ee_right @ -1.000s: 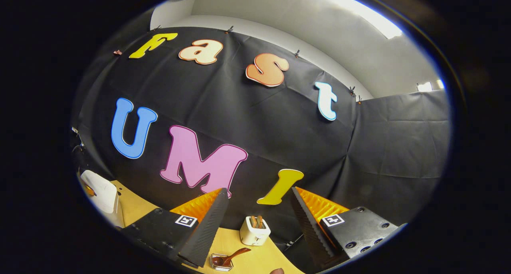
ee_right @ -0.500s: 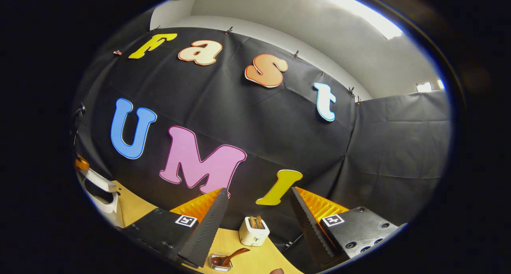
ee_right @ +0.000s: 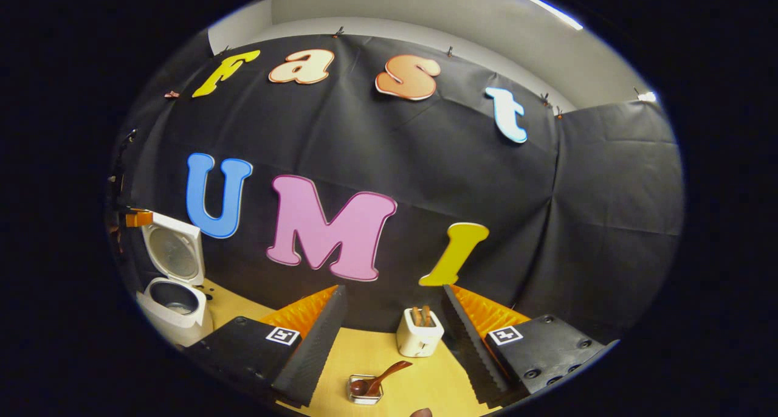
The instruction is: Close the left gripper, press the button to open the rice cooker; take a wooden spoon from the chopstick holder with the right hand, scoop a spoonful of rice and pour it into the rice cooker, then put the wooden spoon back into the chopstick holder.
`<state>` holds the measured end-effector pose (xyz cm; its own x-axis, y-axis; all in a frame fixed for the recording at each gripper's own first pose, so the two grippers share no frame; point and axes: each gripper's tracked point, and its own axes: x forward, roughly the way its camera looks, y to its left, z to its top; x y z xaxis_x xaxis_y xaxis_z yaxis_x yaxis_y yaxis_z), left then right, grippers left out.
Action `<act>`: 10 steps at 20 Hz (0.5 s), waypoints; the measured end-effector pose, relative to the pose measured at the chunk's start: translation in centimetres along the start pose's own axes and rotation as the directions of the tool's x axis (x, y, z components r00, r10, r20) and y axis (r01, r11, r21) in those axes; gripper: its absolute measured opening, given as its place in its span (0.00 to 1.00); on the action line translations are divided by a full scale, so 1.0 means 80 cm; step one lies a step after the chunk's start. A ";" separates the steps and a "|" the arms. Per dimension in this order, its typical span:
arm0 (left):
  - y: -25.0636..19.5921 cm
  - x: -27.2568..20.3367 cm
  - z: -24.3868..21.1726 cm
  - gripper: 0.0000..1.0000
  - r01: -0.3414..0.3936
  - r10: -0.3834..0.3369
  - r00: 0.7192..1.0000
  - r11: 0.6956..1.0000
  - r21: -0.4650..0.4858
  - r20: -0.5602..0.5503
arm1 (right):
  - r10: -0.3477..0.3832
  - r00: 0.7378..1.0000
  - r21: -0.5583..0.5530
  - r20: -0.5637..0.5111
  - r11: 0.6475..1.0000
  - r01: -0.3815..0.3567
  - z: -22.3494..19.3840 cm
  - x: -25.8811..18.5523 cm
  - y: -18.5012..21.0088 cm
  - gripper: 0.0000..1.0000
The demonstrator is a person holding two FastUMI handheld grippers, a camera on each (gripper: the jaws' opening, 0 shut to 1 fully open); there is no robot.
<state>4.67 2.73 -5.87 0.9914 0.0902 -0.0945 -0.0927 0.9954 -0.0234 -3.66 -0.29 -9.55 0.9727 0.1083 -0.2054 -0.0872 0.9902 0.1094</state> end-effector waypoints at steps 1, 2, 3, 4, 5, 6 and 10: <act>-0.004 -0.004 0.004 0.38 0.009 -0.009 1.000 1.000 -0.005 0.020 | 0.022 1.000 0.013 -0.014 1.000 -0.022 -0.017 0.001 0.005 0.96; -0.007 -0.008 0.007 0.52 0.015 -0.015 0.999 1.000 -0.003 0.036 | 0.036 0.999 0.027 -0.039 0.999 -0.035 -0.039 0.004 0.009 0.96; -0.010 -0.011 0.008 0.65 0.024 -0.024 0.999 1.000 -0.002 0.040 | 0.047 0.996 0.047 -0.075 0.998 -0.043 -0.063 0.007 0.011 0.91; -0.015 -0.015 0.008 0.85 0.032 -0.032 0.999 0.999 0.000 0.036 | 0.066 0.992 0.071 -0.107 0.996 -0.058 -0.088 0.009 0.017 0.96; -0.017 -0.016 0.004 0.88 0.034 -0.034 0.999 0.999 0.002 0.027 | 0.092 0.987 0.097 -0.133 0.992 -0.079 -0.109 0.011 0.023 0.96; -0.019 -0.017 0.002 0.90 0.035 -0.035 0.999 0.999 0.007 0.014 | 0.118 0.982 0.118 -0.149 0.988 -0.101 -0.129 0.015 0.029 0.95; -0.030 -0.020 -0.014 0.91 0.037 -0.037 0.999 0.999 0.027 -0.027 | 0.177 0.949 0.158 -0.262 0.978 -0.138 -0.218 0.037 0.031 0.93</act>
<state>3.18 0.15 -6.78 0.9913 0.0528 -0.1209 -0.0532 0.9986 -0.0002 -4.76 4.02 -26.83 0.8512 0.3009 -0.4300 -0.1858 0.9390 0.2894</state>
